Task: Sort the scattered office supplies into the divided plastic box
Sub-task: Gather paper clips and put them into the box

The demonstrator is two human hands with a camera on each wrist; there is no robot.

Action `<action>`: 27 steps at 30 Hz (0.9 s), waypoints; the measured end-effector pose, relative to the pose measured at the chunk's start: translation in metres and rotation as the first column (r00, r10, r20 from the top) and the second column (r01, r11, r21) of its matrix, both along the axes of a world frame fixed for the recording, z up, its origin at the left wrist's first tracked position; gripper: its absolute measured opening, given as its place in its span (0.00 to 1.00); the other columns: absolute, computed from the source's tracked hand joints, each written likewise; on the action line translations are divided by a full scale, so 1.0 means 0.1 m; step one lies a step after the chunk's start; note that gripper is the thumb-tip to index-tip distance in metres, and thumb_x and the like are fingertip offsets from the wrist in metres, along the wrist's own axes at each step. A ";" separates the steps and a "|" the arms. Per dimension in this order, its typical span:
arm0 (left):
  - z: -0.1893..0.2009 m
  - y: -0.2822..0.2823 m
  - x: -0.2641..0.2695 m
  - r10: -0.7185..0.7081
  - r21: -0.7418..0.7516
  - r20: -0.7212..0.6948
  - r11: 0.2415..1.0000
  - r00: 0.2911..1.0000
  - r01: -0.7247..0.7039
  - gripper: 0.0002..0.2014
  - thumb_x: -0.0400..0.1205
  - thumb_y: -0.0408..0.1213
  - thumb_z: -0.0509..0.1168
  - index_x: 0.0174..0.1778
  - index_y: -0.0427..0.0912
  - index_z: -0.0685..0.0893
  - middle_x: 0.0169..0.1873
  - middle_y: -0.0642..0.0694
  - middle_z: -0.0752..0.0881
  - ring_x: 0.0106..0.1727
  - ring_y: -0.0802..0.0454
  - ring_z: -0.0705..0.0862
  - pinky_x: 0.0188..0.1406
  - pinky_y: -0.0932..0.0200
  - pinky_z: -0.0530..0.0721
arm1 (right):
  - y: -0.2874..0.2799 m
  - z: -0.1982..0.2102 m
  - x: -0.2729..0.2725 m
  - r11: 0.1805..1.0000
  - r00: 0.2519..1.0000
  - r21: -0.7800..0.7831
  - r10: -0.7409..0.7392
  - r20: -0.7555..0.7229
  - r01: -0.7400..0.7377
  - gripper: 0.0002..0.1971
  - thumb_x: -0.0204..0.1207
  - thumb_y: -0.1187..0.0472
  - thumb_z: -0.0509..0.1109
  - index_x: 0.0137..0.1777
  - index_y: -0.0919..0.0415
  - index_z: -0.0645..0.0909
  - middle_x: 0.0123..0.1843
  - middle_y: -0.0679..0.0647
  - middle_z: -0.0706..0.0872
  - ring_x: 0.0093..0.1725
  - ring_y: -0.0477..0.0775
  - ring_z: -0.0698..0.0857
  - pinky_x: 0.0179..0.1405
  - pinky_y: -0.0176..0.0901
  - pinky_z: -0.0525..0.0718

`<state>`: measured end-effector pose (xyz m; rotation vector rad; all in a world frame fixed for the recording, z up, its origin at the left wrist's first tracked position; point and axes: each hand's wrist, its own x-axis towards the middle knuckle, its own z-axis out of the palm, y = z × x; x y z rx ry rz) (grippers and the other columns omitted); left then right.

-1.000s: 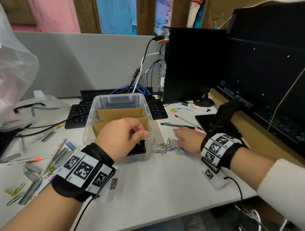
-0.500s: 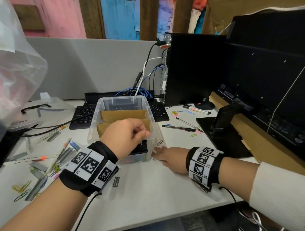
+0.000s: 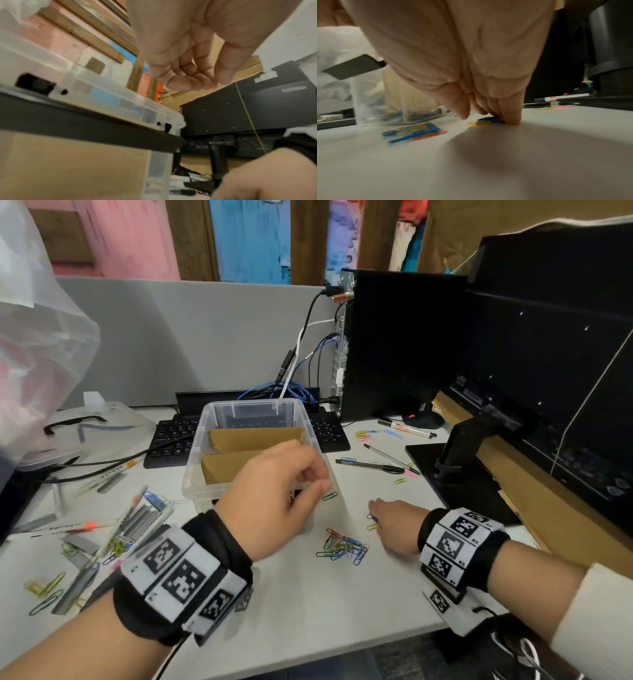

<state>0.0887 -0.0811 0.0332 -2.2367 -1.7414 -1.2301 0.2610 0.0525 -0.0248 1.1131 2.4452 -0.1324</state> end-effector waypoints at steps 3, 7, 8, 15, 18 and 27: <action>-0.11 -0.07 0.08 -0.110 -0.157 -0.005 0.982 0.994 0.108 0.04 0.78 0.34 0.69 0.40 0.48 0.84 0.34 0.60 0.79 0.37 0.65 0.77 0.36 0.78 0.71 | -0.10 -0.11 -0.10 0.994 0.993 -0.031 0.100 -0.056 -0.102 0.20 0.81 0.71 0.54 0.73 0.67 0.64 0.75 0.62 0.68 0.72 0.61 0.72 0.68 0.47 0.71; -0.35 -0.05 0.06 -0.132 -0.444 -0.088 0.892 0.987 0.079 0.02 0.79 0.37 0.67 0.43 0.49 0.84 0.37 0.59 0.81 0.39 0.62 0.80 0.39 0.72 0.75 | -0.13 -0.04 -0.26 0.987 0.975 -0.082 0.121 -0.188 -0.139 0.20 0.81 0.71 0.53 0.73 0.63 0.66 0.66 0.63 0.78 0.64 0.64 0.79 0.52 0.44 0.75; -0.39 -0.04 0.07 -0.124 -0.486 -0.105 0.872 0.987 0.058 0.02 0.80 0.38 0.67 0.44 0.48 0.84 0.38 0.57 0.82 0.40 0.61 0.80 0.42 0.69 0.78 | -0.09 0.00 -0.30 0.990 0.972 -0.062 0.114 -0.205 -0.129 0.21 0.81 0.71 0.53 0.73 0.63 0.66 0.65 0.64 0.79 0.63 0.65 0.80 0.49 0.42 0.75; -0.52 0.02 0.19 -0.108 -0.632 -0.252 0.771 0.962 -0.079 0.13 0.82 0.42 0.63 0.60 0.44 0.83 0.53 0.45 0.86 0.55 0.46 0.83 0.54 0.55 0.81 | 0.02 0.10 -0.47 0.978 0.976 -0.005 0.205 -0.071 -0.206 0.29 0.80 0.73 0.54 0.82 0.61 0.59 0.81 0.57 0.65 0.74 0.64 0.72 0.73 0.51 0.70; -0.61 0.04 0.16 -0.077 -0.663 -0.306 0.732 0.949 -0.154 0.18 0.81 0.42 0.63 0.66 0.43 0.78 0.61 0.43 0.82 0.62 0.44 0.81 0.60 0.53 0.79 | -0.07 0.12 -0.38 0.966 0.966 -0.039 0.251 -0.063 -0.254 0.30 0.80 0.74 0.54 0.82 0.58 0.61 0.82 0.56 0.64 0.76 0.62 0.70 0.74 0.50 0.68; -0.64 0.17 0.26 -0.046 -0.696 -0.333 0.686 0.942 -0.212 0.19 0.79 0.44 0.67 0.65 0.43 0.78 0.58 0.42 0.81 0.59 0.44 0.81 0.54 0.55 0.80 | -0.28 0.03 -0.12 0.965 0.949 -0.180 0.132 -0.286 -0.189 0.27 0.80 0.70 0.57 0.79 0.55 0.66 0.72 0.60 0.78 0.67 0.59 0.78 0.62 0.42 0.76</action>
